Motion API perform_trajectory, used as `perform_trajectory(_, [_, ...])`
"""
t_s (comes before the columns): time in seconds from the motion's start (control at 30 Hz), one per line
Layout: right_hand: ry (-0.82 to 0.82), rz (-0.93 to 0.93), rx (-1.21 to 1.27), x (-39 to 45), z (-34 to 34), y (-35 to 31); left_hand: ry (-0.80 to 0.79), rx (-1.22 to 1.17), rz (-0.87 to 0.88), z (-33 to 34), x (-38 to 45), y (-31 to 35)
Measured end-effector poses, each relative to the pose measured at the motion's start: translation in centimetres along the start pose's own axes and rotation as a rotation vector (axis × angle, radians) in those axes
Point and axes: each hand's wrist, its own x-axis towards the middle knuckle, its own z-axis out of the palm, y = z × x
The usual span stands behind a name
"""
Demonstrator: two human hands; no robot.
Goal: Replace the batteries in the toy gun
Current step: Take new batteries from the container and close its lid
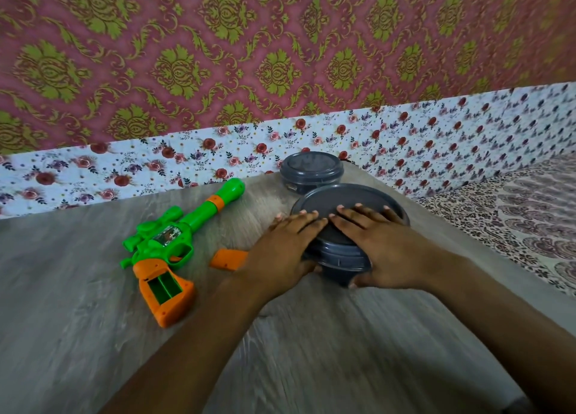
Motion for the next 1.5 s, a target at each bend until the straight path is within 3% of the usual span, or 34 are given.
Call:
perform_trajectory(0.17, [-0.033, -0.019, 0.070, 0.1, 0.3, 0.4, 0.031, 0.031, 0.024, 0.8, 0.0, -0.5])
perform_trajectory(0.3, [-0.081, -0.016, 0.360, -0.2, -1.7, 1.1, 0.026, 0.000, 0.106, 0.6, 0.0, -1.5])
perform_trajectory(0.4, [0.186, 0.110, 0.636, 1.2, -3.2, 2.8, 0.084, -0.233, 0.058, -0.1, 0.7, -1.5])
perform_trajectory(0.5, [0.351, 0.370, 0.557, 4.6, -3.1, 5.3, 0.251, -0.346, -0.113, -0.2, 2.9, -1.1])
perform_trajectory(0.6, [0.197, 0.596, 0.502, 7.6, -2.4, 6.5, 0.211, -0.484, -0.426, -0.5, 5.5, -0.6])
perform_trajectory(0.67, [0.076, 0.632, 0.477, 9.0, -1.7, 6.6, 0.123, -0.555, -0.563, -0.9, 6.7, -0.4])
perform_trajectory(0.83, [0.002, 0.603, 0.409, 10.1, 0.1, 6.3, 0.061, -0.619, -0.635, -0.9, 8.2, -0.7])
perform_trajectory(1.5, [-0.026, 0.511, 0.326, 10.5, 0.2, 7.1, 0.179, -1.039, -0.829, 1.6, 8.5, -1.6])
